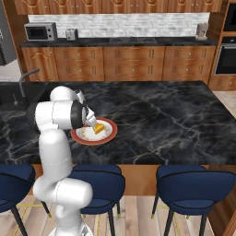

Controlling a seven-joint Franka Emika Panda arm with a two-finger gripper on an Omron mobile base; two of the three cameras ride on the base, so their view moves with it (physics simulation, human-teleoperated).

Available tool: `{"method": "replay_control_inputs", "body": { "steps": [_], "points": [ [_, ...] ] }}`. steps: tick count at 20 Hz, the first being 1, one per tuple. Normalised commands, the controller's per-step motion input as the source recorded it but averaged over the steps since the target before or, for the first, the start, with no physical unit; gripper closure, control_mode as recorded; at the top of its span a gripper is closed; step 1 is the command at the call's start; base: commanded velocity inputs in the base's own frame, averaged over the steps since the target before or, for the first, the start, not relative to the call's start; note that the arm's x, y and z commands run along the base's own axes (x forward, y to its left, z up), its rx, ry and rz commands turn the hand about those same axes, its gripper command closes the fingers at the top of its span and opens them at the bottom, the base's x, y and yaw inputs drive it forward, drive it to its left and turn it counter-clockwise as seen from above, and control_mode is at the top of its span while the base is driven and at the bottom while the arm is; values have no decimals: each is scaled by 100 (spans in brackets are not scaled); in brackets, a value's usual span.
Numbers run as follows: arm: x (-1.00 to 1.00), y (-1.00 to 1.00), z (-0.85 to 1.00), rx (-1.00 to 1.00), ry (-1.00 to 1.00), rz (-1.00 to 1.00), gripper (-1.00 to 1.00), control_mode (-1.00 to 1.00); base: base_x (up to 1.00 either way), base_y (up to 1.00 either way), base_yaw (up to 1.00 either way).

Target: Take the cheese, chicken drumstick, and sweet potato from the fridge and place them on the plate on the dining counter to create an appetizer plate.

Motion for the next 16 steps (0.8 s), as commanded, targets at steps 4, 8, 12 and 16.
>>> {"method": "replay_control_inputs", "body": {
  "steps": [4,8,12,16],
  "points": [
    [15,0,-24,0,4,-4,100,-100,0,0,0],
    [2,0,-9,0,6,-5,-100,-100,0,0,0],
    [-18,-5,18,0,4,-8,-100,-100,0,0,0],
    [-27,-8,42,0,1,-9,-100,-100,0,0,0]
  ]
}}
